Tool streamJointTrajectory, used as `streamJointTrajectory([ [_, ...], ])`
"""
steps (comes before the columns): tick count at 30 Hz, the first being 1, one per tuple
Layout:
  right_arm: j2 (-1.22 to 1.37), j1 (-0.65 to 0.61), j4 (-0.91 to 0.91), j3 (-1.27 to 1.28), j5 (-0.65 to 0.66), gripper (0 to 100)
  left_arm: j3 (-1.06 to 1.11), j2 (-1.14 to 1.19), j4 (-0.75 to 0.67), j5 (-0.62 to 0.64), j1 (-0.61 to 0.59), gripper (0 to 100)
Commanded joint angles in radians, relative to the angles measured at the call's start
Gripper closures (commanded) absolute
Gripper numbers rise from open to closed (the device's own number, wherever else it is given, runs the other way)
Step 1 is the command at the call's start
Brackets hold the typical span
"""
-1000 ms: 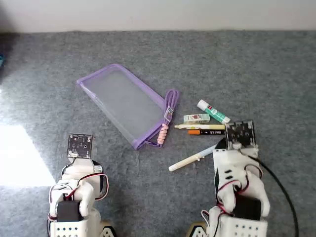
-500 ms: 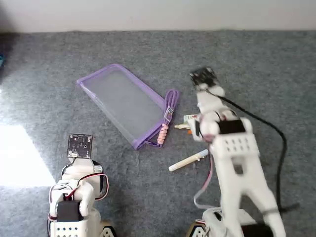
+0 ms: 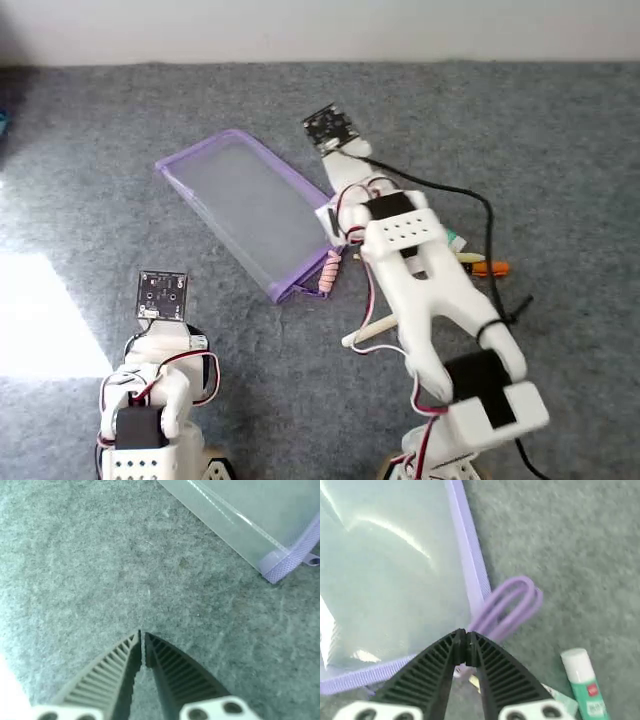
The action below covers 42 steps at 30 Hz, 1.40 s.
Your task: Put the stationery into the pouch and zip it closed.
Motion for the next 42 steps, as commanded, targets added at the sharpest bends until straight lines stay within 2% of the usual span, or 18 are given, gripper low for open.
streamJointTrajectory([
  [1, 0.030, -0.022, -0.087, -0.054, 0.011, 98.3, -0.008, -0.011, 0.003, -0.009, 0.002, 99],
  [7, 0.120, -0.028, -0.179, -0.054, 0.011, 98.3, -0.008, -0.011, 0.003, -0.009, 0.002, 99],
  [18, 0.179, -0.001, -0.151, -0.051, 0.012, 98.3, -0.008, -0.011, 0.003, -0.009, 0.002, 99],
  [25, 0.180, 0.074, 0.079, -0.051, 0.025, 98.3, -0.008, -0.011, 0.003, -0.009, 0.002, 99],
  [34, 0.179, 0.185, 0.351, -0.054, 0.221, 98.7, -0.008, -0.011, 0.003, -0.009, 0.002, 99],
  [42, 0.176, 0.229, 0.607, -0.055, 0.226, 98.3, -0.008, -0.011, 0.003, -0.009, 0.002, 99],
])
